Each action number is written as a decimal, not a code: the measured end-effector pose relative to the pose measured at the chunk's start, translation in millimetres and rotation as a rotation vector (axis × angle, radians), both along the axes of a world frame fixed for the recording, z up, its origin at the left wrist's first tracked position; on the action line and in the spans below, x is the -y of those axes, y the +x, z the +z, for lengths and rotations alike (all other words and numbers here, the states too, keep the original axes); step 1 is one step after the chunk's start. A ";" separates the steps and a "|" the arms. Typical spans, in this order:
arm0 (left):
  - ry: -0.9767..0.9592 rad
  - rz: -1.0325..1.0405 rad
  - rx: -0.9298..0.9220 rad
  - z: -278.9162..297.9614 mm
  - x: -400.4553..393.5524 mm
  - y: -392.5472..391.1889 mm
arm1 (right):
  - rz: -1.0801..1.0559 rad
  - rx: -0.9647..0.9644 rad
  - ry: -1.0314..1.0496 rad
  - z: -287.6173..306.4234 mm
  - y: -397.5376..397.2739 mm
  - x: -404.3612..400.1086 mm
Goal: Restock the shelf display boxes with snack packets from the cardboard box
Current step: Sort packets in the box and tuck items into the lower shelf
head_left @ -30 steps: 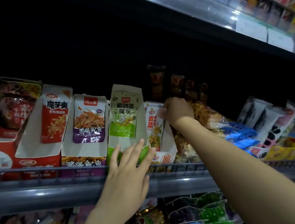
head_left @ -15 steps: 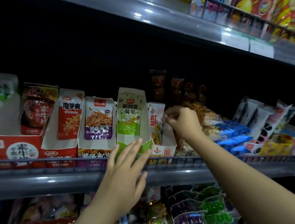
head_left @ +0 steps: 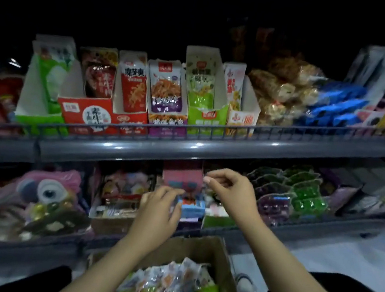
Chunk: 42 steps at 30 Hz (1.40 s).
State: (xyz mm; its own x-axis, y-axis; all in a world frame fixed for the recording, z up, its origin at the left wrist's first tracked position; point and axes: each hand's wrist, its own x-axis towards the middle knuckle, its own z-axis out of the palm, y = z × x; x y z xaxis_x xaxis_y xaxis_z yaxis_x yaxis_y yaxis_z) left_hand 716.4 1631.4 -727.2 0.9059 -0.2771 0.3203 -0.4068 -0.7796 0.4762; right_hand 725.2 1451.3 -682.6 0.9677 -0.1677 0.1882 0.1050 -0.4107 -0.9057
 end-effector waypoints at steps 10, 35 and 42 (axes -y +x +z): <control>-0.176 0.094 -0.486 -116.3 -14.3 -31.0 | -0.039 -0.423 0.086 -168.3 -44.4 -34.4; 0.146 0.440 -0.831 -307.6 -64.0 -42.5 | 0.194 -1.160 0.265 -353.7 -80.1 -70.0; -0.008 0.464 -0.893 -317.6 -51.2 -27.8 | 0.123 -1.173 0.460 -359.1 -78.5 -78.7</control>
State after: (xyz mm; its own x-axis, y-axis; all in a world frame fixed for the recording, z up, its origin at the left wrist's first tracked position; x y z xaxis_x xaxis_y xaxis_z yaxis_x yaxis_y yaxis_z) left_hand 688.6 1682.6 -1044.8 0.8331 0.1635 -0.5284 0.4449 -0.7657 0.4645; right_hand 646.7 1530.0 -1041.7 0.5269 0.1135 -0.8423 -0.8404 -0.0786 -0.5363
